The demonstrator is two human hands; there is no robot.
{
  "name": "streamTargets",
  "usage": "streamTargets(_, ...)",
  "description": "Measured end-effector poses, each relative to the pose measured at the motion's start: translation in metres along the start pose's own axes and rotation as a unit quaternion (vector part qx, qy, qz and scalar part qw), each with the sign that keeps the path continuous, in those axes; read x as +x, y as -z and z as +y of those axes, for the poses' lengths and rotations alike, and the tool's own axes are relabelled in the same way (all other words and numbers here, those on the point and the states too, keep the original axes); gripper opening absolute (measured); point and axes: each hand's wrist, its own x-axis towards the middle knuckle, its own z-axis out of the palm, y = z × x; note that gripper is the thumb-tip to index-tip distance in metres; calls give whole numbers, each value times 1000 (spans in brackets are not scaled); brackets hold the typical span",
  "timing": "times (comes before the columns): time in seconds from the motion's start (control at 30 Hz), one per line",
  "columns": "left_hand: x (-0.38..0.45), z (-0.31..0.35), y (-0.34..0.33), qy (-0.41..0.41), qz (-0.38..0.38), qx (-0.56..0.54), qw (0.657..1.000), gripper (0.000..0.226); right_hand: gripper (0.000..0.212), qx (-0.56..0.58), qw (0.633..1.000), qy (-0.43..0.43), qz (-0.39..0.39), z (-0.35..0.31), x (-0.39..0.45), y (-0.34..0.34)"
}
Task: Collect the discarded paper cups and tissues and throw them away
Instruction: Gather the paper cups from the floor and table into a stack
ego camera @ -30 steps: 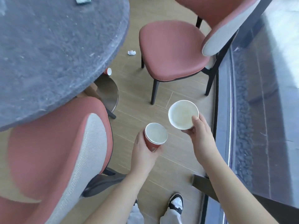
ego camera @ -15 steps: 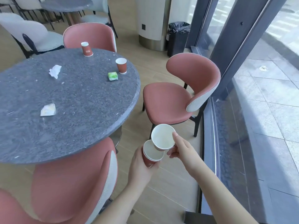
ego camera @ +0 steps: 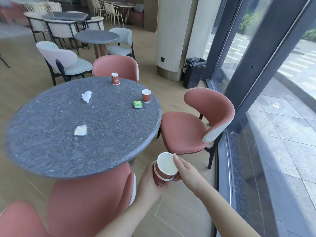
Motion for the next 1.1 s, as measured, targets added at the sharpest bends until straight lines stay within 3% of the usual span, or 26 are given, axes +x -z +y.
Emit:
streamTargets(0.13,7,4,33,-30,-15,10,999,66,39,-36,997,58,41,-25,-6,-16)
streamTargets(0.27,18,5,56,-50,-8,33,998,71,42,-122,983,130,32,-44,-6,-29)
streamTargets(0.43,25,9,76,-63,-13,-1,998,67,84,-233,961,150,13,-54,-2,-50)
streamTargets(0.9,79,12,70,-12,-29,80,996,84,54,-197,975,96,26,-74,54,-44)
streamTargets(1.1,122,15,43,34,-27,65,997,82,64,-140,988,61,-30,-64,110,-12)
